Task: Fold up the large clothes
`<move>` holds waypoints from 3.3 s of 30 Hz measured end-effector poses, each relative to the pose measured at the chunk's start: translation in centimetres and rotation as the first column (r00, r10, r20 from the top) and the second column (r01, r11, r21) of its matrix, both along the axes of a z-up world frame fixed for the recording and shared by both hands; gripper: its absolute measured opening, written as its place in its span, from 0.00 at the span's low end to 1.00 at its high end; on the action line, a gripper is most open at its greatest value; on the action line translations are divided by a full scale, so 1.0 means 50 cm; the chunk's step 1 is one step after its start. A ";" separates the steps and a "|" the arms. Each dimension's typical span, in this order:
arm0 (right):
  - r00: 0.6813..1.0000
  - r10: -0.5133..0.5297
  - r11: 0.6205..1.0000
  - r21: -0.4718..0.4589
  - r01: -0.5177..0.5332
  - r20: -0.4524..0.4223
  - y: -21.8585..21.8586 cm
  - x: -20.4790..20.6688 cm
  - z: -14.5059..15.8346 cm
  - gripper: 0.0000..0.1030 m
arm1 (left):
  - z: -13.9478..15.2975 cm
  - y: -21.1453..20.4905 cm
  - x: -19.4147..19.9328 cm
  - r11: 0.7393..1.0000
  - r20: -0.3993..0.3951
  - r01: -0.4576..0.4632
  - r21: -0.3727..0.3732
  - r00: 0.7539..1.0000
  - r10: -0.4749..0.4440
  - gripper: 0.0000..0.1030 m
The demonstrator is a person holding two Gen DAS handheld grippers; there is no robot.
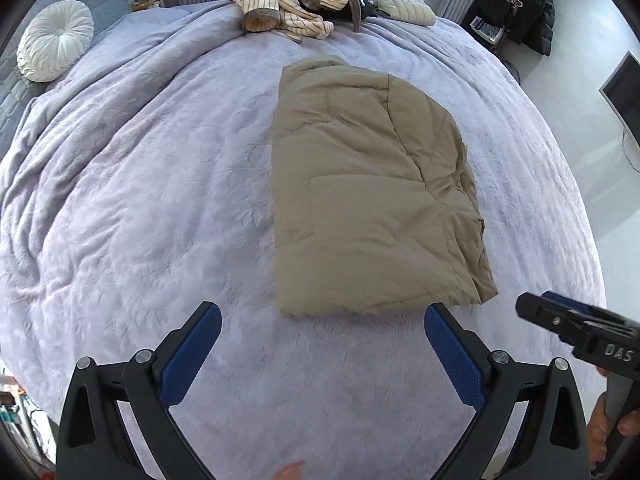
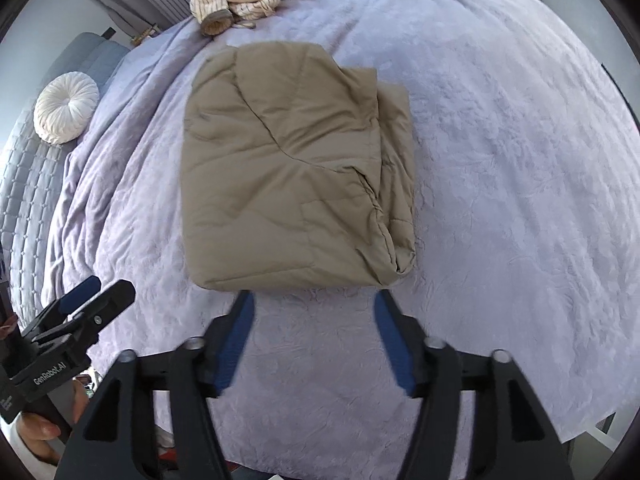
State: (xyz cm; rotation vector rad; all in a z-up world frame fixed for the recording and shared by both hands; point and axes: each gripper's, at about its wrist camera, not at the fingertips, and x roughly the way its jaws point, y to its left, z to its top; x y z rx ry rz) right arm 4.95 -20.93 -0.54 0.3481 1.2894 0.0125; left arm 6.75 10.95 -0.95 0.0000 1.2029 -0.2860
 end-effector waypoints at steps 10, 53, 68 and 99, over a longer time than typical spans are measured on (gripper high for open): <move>0.996 0.019 0.994 -0.105 -0.009 0.090 0.031 -0.024 0.096 0.89 | 0.077 0.009 -0.043 0.998 0.110 -0.030 0.048 0.994 0.025 0.99; 0.984 -0.040 0.979 -0.191 0.074 0.176 0.059 -0.078 0.189 1.00 | 0.161 0.046 -0.086 0.994 0.128 -0.085 0.066 0.989 0.076 0.99; 0.984 -0.038 0.977 -0.201 0.074 0.176 0.066 -0.081 0.190 1.00 | 0.156 0.049 -0.090 0.994 0.125 -0.085 0.074 0.989 0.076 0.99; 0.985 -0.009 0.972 -0.229 0.049 0.173 0.038 -0.059 0.193 1.00 | 0.147 0.043 -0.071 0.994 0.122 -0.070 0.085 0.991 0.059 0.99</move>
